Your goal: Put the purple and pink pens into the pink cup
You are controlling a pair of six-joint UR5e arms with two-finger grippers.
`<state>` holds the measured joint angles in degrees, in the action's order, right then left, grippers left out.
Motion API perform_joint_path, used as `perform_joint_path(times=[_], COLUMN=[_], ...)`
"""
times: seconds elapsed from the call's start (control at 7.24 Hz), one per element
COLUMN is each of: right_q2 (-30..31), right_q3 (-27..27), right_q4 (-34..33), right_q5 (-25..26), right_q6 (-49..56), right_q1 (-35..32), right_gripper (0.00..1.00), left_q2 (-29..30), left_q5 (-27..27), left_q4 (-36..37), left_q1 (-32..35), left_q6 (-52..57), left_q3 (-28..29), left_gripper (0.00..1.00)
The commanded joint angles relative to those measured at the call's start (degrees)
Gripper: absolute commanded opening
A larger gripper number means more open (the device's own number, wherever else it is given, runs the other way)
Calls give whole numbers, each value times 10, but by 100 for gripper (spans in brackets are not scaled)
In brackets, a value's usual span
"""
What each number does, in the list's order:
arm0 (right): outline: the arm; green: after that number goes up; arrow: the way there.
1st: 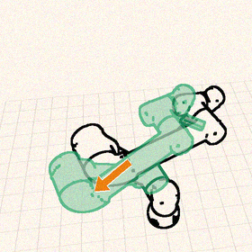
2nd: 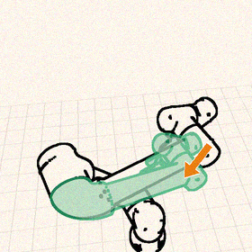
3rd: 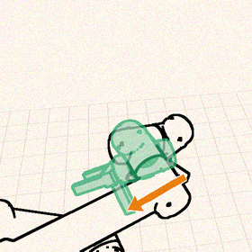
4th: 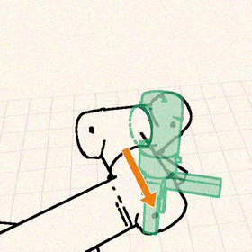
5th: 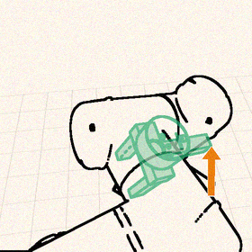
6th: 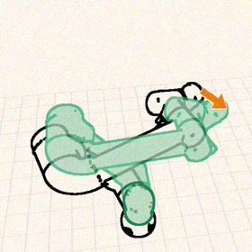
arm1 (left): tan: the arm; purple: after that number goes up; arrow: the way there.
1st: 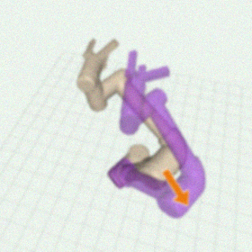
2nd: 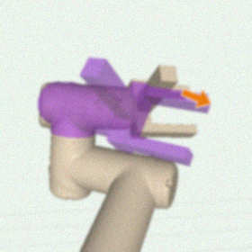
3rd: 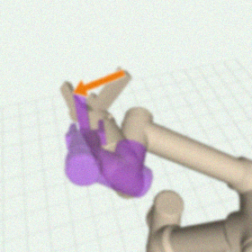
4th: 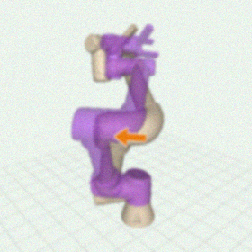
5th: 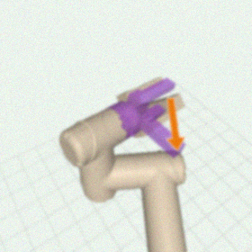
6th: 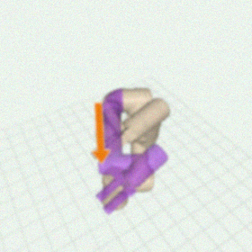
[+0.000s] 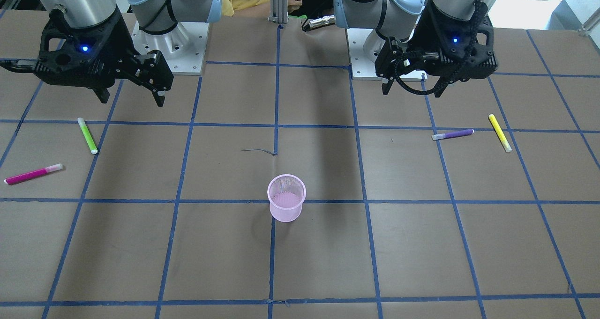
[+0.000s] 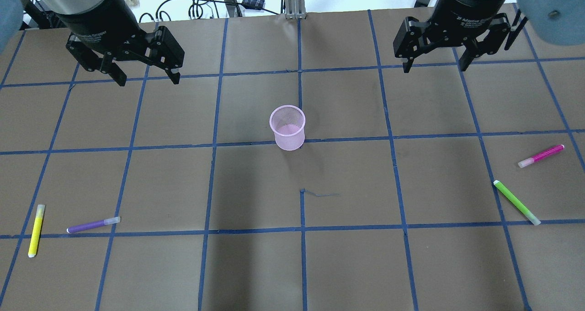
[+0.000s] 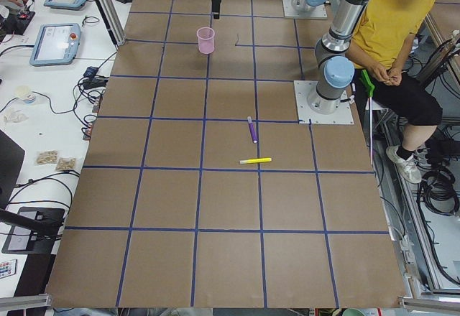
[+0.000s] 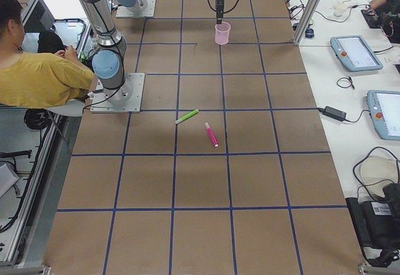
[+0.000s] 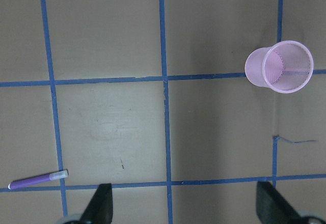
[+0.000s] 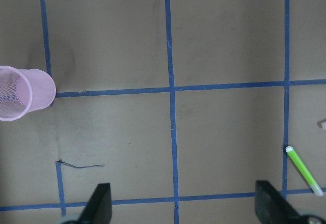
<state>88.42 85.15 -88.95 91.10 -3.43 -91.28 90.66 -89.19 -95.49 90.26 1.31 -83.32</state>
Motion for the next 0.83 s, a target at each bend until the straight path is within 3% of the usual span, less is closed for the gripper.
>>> perform_joint_path(times=[0.0,0.41,0.69], right_q2=[0,-2,-7], right_q3=[1,-2,-7], right_q4=[0,-1,-7], right_q5=[0,1,0], right_q6=[0,1,71], right_q1=[0,0,10], right_gripper=[100,100,100], left_q2=[0,-16,-35], left_q5=[0,-2,-40], left_q4=[0,-3,-1], left_q1=[0,0,-10], left_q6=[0,11,137], left_q3=[0,-35,-106], left_gripper=[100,100,100])
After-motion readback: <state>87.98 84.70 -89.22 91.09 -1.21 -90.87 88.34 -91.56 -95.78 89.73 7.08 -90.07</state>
